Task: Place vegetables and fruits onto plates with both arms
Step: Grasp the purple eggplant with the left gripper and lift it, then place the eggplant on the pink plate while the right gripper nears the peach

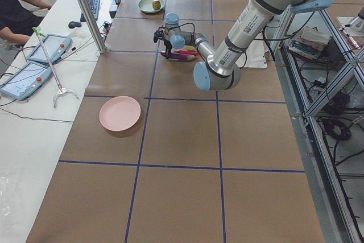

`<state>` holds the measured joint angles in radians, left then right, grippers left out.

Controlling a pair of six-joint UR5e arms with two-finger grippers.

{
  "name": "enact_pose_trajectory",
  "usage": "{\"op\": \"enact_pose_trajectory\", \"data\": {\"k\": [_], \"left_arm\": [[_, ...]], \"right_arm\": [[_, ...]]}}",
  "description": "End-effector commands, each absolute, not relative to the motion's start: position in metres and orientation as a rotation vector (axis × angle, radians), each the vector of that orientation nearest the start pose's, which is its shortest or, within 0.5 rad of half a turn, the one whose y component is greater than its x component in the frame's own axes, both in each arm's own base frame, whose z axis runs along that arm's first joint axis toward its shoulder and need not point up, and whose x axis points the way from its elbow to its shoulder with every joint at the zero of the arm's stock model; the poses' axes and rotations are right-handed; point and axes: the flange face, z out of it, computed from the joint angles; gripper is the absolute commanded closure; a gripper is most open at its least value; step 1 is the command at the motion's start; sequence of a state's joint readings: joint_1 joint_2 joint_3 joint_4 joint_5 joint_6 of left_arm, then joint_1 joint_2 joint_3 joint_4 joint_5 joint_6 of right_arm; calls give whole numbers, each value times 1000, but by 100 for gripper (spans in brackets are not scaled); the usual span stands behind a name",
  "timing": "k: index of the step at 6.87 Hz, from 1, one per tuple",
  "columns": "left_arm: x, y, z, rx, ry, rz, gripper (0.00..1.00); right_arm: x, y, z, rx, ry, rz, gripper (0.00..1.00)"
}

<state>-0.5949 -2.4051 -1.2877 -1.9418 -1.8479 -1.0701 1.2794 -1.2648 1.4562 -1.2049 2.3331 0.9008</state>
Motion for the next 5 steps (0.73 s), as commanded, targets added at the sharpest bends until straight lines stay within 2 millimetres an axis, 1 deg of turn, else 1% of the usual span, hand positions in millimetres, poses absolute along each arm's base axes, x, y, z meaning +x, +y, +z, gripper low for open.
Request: {"op": "enact_pose_trajectory", "data": {"k": [1, 2, 3, 4, 5], "left_arm": [[490, -591, 222, 358, 920, -81, 100], [448, -615, 245, 386, 893, -120, 100], [404, -640, 282, 406, 851, -161, 100], [349, -678, 312, 402, 798, -251, 100], [309, -713, 362, 335, 739, -313, 100]], "right_arm": [[-113, -593, 471, 21, -963, 354, 0], [-117, -569, 430, -33, -1018, 400, 0], [-139, -534, 403, -69, -1052, 398, 0], [-173, -502, 368, -119, -1080, 415, 0], [-218, -470, 337, -166, -1089, 430, 0]]}}
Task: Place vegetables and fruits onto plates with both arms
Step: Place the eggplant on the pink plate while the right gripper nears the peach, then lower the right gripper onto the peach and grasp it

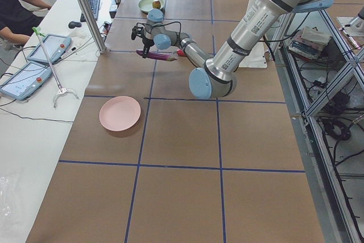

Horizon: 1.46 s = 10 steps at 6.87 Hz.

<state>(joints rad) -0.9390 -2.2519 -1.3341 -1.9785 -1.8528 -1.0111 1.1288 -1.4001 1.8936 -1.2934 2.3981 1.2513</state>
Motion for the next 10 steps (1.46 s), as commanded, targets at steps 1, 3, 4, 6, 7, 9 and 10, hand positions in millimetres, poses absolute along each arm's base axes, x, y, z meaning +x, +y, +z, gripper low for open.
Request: {"op": "enact_pose_trajectory", "data": {"k": [1, 3, 4, 6, 7, 9, 10], "left_arm": [[279, -741, 418, 273, 665, -349, 98], [256, -771, 484, 233, 610, -386, 92], [259, -779, 494, 223, 601, -388, 86], [255, -782, 495, 226, 599, -383, 0], [239, -787, 488, 219, 629, -393, 0], [225, -788, 462, 223, 696, -393, 0], [224, -785, 451, 238, 709, -387, 0]], "right_arm": [[-273, -432, 308, -178, -1080, 465, 0], [-362, -388, 259, -197, -1085, 505, 0], [-400, -370, 236, -191, -1053, 520, 0], [-474, -339, 205, -122, -908, 519, 0], [-500, -346, 201, -157, -891, 595, 0], [-545, -359, 190, -141, -861, 653, 0], [-555, -365, 197, -113, -857, 670, 0]]}}
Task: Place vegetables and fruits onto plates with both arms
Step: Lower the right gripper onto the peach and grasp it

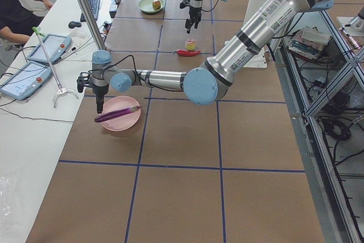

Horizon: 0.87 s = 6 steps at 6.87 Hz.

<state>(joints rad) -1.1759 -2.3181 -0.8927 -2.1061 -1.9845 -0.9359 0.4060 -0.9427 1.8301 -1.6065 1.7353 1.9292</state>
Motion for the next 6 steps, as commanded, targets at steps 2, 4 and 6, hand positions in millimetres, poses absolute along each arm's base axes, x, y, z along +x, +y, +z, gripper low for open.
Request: {"op": "enact_pose_trajectory", "data": {"k": [2, 4, 6], "left_arm": [[224, -784, 444, 242, 716, -386, 0], [224, -784, 441, 244, 720, -384, 0], [223, -783, 431, 260, 731, -380, 0]], "right_arm": [[-577, -364, 210, -120, -871, 663, 0], [-589, -359, 223, -127, -801, 652, 0], [-595, -353, 223, -127, -773, 645, 0]]}}
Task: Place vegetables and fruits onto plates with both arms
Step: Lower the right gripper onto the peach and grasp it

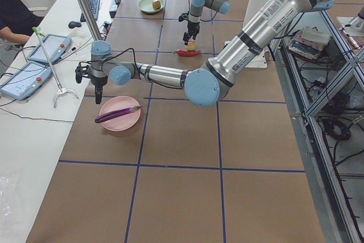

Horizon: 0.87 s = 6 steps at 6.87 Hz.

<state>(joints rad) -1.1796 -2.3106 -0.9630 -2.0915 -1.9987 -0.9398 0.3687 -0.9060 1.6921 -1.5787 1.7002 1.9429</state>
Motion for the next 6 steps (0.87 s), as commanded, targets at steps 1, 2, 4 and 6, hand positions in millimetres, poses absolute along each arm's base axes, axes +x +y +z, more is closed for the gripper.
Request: {"op": "enact_pose_trajectory", "data": {"k": [1, 2, 4, 6], "left_arm": [[223, -783, 428, 258, 736, -393, 0], [239, -778, 408, 243, 777, -457, 0], [345, -694, 351, 152, 946, -375, 0], [459, -583, 281, 46, 1080, -308, 0]], "right_arm": [[-597, -354, 223, -129, -772, 649, 4], [-598, -355, 218, -142, -780, 683, 76], [-559, -379, 198, -125, -848, 720, 100], [-443, -470, 204, -125, -895, 751, 100]]}}
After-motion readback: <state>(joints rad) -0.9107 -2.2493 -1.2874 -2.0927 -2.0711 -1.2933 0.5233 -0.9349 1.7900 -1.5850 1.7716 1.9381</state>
